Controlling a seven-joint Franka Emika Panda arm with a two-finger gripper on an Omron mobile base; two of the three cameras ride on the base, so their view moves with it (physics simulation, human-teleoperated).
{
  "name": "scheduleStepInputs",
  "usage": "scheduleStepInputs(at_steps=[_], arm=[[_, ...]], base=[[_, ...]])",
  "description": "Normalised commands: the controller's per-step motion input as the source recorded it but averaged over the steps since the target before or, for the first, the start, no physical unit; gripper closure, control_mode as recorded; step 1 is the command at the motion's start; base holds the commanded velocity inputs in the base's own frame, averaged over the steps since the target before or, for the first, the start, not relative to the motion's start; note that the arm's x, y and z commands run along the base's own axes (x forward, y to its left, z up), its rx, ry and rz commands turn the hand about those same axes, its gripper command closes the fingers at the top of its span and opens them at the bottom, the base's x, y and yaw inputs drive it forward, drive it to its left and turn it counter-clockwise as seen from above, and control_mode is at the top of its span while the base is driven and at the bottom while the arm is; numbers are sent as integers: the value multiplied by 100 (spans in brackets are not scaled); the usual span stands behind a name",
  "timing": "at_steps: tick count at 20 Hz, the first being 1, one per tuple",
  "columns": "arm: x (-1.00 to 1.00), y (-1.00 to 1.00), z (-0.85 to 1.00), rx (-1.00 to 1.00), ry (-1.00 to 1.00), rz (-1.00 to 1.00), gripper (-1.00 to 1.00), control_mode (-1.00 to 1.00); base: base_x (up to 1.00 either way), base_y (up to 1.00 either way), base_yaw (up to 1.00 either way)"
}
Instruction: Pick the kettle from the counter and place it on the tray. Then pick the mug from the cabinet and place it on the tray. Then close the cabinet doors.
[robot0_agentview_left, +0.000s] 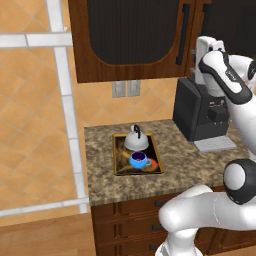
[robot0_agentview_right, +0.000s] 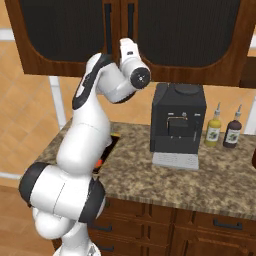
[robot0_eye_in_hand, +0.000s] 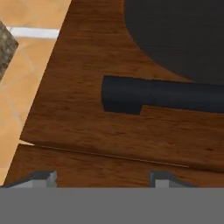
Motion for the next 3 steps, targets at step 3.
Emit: scheduleStepInputs(at_steps=[3], arm=[[24,1,-2,-7,0,-4,-100,-100]], base=[[0,0,0]])
